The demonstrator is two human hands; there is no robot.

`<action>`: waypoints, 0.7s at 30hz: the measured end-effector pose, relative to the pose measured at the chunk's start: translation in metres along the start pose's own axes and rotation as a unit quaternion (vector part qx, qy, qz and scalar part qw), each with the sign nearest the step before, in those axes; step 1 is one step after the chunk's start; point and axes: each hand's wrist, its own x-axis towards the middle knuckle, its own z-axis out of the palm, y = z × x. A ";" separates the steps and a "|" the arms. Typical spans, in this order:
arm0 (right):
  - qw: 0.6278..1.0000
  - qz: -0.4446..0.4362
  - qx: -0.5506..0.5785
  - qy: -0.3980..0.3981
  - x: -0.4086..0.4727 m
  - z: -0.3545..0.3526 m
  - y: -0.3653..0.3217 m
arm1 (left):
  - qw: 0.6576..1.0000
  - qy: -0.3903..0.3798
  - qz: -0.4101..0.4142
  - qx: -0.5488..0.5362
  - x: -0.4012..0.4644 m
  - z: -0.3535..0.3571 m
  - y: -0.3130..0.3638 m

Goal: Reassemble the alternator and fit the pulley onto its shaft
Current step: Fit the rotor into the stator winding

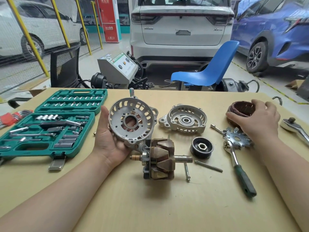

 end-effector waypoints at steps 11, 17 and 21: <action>0.998 0.051 0.036 0.008 0.012 0.010 0.007 | 1.000 0.026 0.000 -0.002 0.010 -0.005 -0.004; 0.995 0.061 0.072 0.009 0.011 0.009 0.006 | 0.999 0.043 0.016 0.002 0.012 -0.008 -0.005; 0.993 0.068 0.093 0.024 0.013 0.009 0.006 | 0.999 0.040 0.034 0.015 0.013 -0.009 -0.006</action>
